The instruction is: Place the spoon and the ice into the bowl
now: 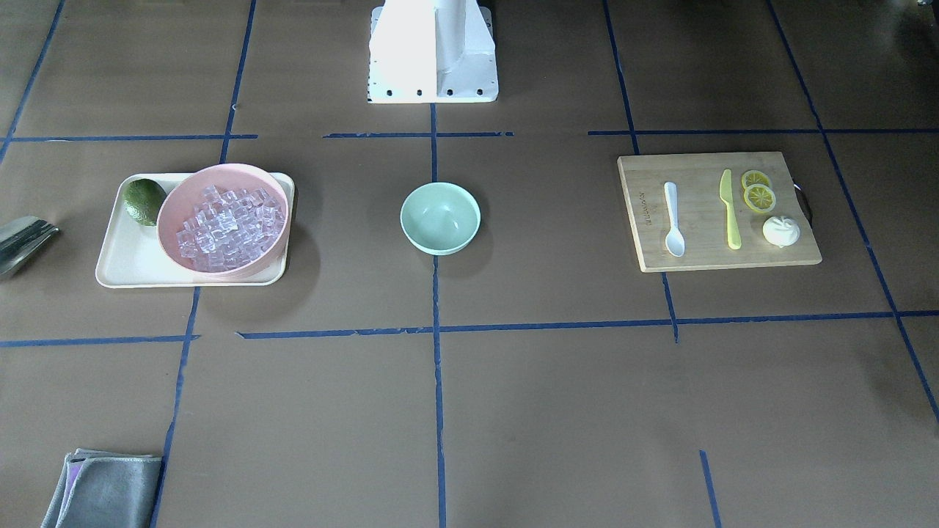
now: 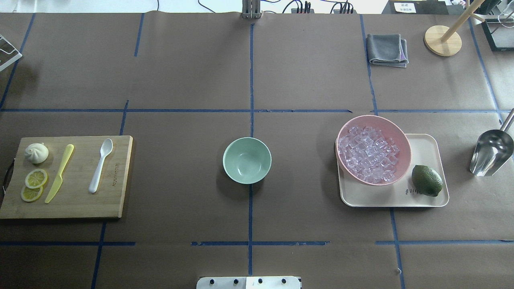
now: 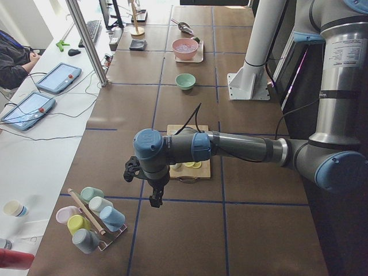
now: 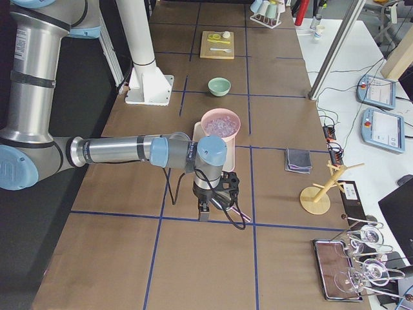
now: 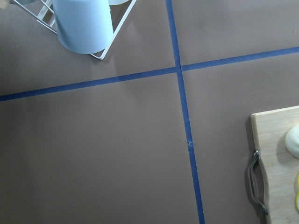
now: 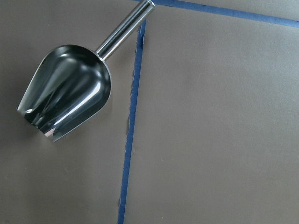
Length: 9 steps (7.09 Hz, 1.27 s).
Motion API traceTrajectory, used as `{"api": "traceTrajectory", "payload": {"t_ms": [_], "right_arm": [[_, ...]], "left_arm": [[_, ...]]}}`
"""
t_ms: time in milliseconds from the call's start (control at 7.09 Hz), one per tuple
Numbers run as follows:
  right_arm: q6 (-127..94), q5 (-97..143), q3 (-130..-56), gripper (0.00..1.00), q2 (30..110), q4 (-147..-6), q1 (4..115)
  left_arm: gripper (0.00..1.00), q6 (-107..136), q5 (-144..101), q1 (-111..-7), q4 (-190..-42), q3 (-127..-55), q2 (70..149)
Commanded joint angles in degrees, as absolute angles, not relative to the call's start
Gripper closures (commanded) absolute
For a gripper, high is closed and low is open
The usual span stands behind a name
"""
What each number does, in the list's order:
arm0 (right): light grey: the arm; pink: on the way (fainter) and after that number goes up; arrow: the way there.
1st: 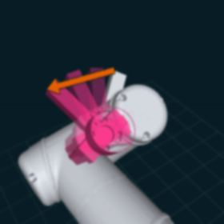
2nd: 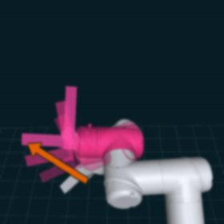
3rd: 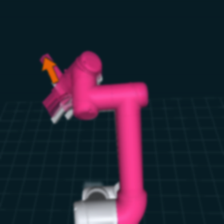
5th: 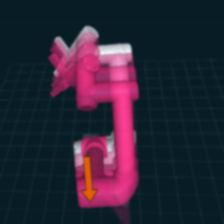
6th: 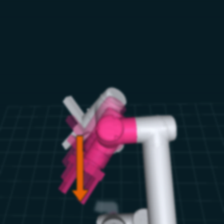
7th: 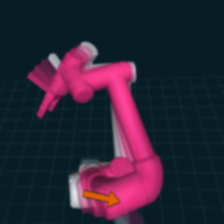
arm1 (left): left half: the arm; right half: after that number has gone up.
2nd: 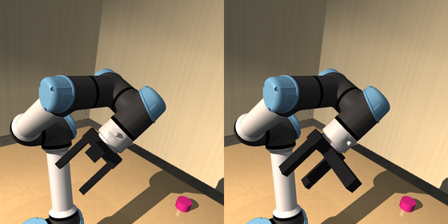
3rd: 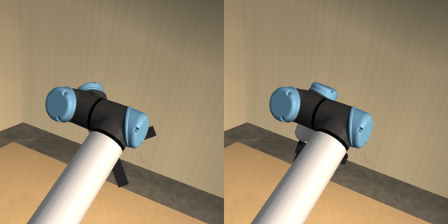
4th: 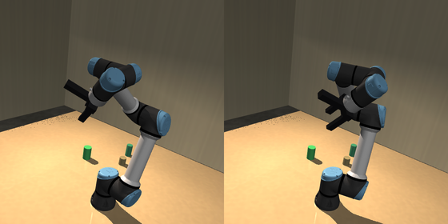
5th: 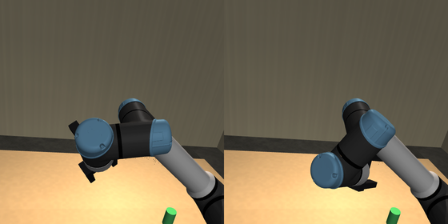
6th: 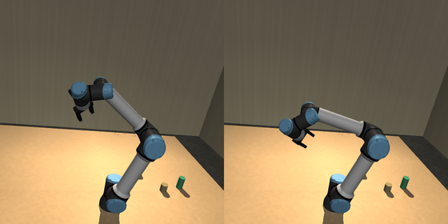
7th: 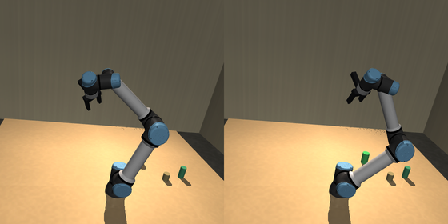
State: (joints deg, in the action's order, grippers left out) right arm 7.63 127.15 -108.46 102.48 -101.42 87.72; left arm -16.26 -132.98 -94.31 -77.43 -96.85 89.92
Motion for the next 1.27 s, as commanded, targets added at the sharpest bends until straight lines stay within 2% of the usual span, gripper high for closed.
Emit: {"api": "traceTrajectory", "payload": {"t_ms": [0,1128], "right_arm": [[7.47,127.26,-108.37,0.0,102.48,-101.51,87.71],[7.47,127.79,-108.46,0.0,101.16,-101.51,87.36]], "left_arm": [[0.0,-16.35,-132.98,-94.22,-77.69,-97.12,89.91],[0.0,-11.88,-136.67,-88.34,-93.42,-95.8,90.09]]}}
